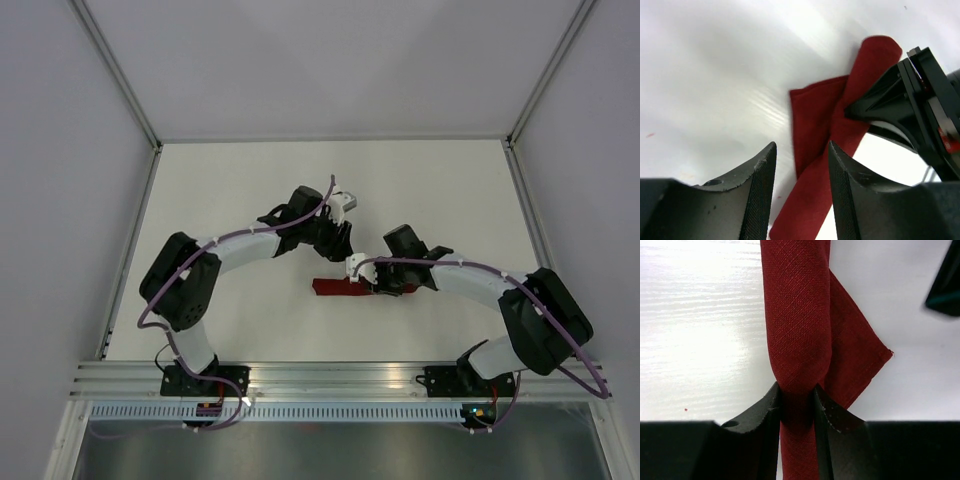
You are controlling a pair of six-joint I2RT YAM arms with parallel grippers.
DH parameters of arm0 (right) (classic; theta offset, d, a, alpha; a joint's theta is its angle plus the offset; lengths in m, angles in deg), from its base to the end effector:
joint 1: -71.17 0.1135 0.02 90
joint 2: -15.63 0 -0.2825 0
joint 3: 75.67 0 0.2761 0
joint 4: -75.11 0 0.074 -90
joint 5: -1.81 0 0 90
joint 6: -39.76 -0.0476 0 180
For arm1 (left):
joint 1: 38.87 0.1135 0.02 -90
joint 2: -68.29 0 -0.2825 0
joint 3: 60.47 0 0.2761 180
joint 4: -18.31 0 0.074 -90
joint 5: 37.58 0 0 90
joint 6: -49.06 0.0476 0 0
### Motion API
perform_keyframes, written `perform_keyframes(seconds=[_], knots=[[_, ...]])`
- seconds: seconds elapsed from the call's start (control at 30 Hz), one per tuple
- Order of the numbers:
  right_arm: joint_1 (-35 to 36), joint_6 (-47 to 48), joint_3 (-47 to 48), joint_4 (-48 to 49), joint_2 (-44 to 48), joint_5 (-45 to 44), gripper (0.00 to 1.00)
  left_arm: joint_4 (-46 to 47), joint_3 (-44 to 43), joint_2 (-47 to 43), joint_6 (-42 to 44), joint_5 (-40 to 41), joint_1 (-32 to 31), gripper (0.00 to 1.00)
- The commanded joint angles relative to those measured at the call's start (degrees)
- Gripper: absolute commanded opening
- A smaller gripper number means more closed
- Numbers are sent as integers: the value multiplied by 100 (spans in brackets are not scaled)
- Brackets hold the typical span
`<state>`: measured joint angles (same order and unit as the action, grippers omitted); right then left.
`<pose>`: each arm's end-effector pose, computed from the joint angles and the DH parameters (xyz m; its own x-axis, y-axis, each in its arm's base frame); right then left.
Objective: Fold the napkin, place the utensils inside, and roll it up
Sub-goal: Roll the napkin with the utensil
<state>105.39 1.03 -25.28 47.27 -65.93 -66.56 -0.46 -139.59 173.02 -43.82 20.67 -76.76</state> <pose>0.2181 0.1695 0.1487 0.0867 -0.8180 -0.5686 -0.9782 0.0380 -0.2040 0.3181 -0.2793 0.1873 -0.5924 0.4069 -0.6953 0.7903 0.4611 -0.4035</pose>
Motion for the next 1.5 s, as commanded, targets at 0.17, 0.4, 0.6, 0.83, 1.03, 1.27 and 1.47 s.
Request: perform_keyframes(seconds=[0.17, 0.4, 0.6, 0.83, 1.03, 1.27, 1.47], knots=[[-802, 946, 1382, -2512, -1386, 1396, 31, 2280, 1505, -1577, -609, 1522, 142, 49], [-1127, 1483, 2595, -3822, -2486, 1634, 31, 2697, 2402, -2290, 128, 2574, -576, 49], [-1260, 1527, 3343, -4280, -3313, 1704, 31, 2424, 2368, -2062, 1192, 3849, -1781, 51], [-1330, 1483, 3765, -4448, -3902, 1696, 32, 2125, 1920, -1131, 2236, 4370, -2477, 52], [-1356, 1448, 3941, -4509, -4070, 1669, 33, 2221, 1506, -419, 2809, 4537, -2671, 52], [-1356, 1413, 3976, -4492, -4140, 1652, 33, 2081, 1260, 12, 2933, 4291, -2671, 52], [-1374, 1404, 3985, -4474, -4184, 1643, 32, 1932, 1234, 373, 2837, 4203, -2671, 43]])
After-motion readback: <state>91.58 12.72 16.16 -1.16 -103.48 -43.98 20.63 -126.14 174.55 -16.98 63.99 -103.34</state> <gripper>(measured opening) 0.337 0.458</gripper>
